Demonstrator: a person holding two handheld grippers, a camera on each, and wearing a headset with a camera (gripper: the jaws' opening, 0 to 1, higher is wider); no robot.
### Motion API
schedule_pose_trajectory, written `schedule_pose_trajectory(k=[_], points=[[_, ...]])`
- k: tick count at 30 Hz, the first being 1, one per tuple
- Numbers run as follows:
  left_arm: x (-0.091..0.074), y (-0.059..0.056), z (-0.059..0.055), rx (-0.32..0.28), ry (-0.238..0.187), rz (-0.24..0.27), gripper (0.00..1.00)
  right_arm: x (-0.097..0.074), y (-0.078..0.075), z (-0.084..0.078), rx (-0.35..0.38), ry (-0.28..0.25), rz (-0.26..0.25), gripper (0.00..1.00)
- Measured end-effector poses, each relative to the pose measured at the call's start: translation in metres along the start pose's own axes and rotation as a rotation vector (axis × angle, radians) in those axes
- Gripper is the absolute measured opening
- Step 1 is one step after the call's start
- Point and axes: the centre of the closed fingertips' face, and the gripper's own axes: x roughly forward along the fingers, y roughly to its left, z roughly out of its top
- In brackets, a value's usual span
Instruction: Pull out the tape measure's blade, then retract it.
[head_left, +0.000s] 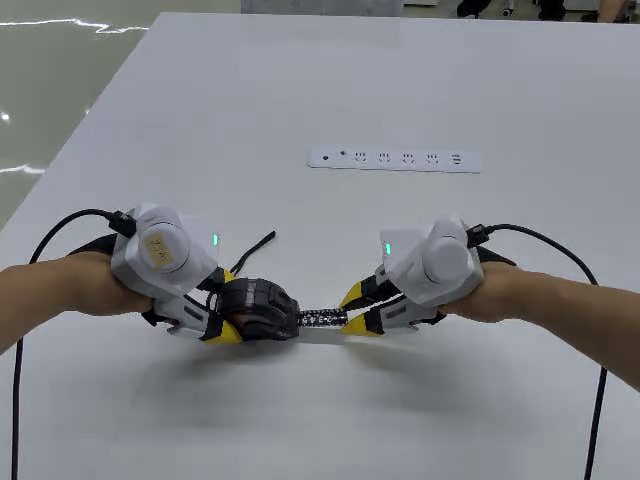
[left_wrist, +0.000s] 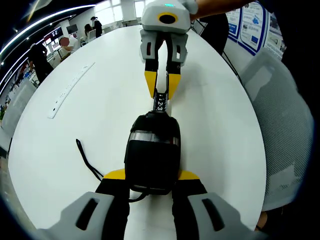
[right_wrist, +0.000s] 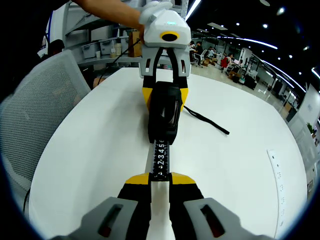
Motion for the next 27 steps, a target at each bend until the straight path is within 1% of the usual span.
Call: schedule_pose_trajectory(k=[27], points=[[0.0000, 0.0006, 0.0005, -0.003, 0.002, -0.001, 0.27, -0.0076, 0.0020, -0.0020, 0.000, 0.005, -0.004, 0.11]])
